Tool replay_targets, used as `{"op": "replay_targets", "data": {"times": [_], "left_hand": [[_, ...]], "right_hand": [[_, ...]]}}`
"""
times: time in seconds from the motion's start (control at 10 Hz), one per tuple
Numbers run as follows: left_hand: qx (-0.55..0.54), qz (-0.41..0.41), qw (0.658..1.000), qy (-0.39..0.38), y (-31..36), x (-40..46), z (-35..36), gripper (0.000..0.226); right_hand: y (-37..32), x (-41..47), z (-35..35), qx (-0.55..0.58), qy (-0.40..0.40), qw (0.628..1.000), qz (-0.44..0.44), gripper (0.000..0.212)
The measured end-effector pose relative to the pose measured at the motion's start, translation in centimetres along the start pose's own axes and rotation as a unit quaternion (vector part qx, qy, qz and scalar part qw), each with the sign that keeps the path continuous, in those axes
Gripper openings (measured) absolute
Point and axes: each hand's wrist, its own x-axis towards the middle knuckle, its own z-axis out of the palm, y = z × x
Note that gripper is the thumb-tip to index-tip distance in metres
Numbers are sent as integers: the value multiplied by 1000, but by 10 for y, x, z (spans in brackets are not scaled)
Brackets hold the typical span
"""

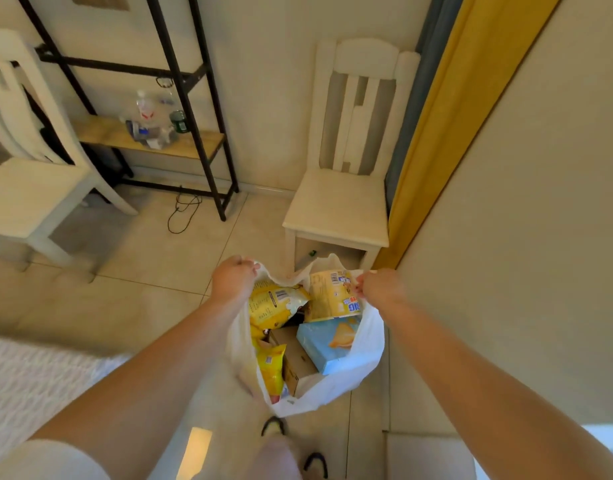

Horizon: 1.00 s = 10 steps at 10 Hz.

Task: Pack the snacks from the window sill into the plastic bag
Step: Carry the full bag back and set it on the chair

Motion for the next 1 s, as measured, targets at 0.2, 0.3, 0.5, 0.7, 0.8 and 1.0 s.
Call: {"op": "replay_targets", "data": {"times": [0.2,0.3,0.5,0.7,0.8,1.0], "left_hand": [[3,13,999,-30,39,80,29,29],[4,14,999,-46,56,107,35,29],[20,56,994,-88,107,163,53,25],[-3,88,994,-64,170,207,88,27],[23,104,994,-38,195,215,116,26],[45,157,987,-2,252,258,158,26]], "right_hand": [[-51,63,-2,-81,83,993,7,34],[-68,81,2,32,101,994,12,28],[-108,127,3,78,176,981,-19,24],[-164,177,-7,92,246,964,-47,28],[-188,201,-16,122,257,956,-66,25],[-235,269,-48,130,241,955,-109,24]]}}
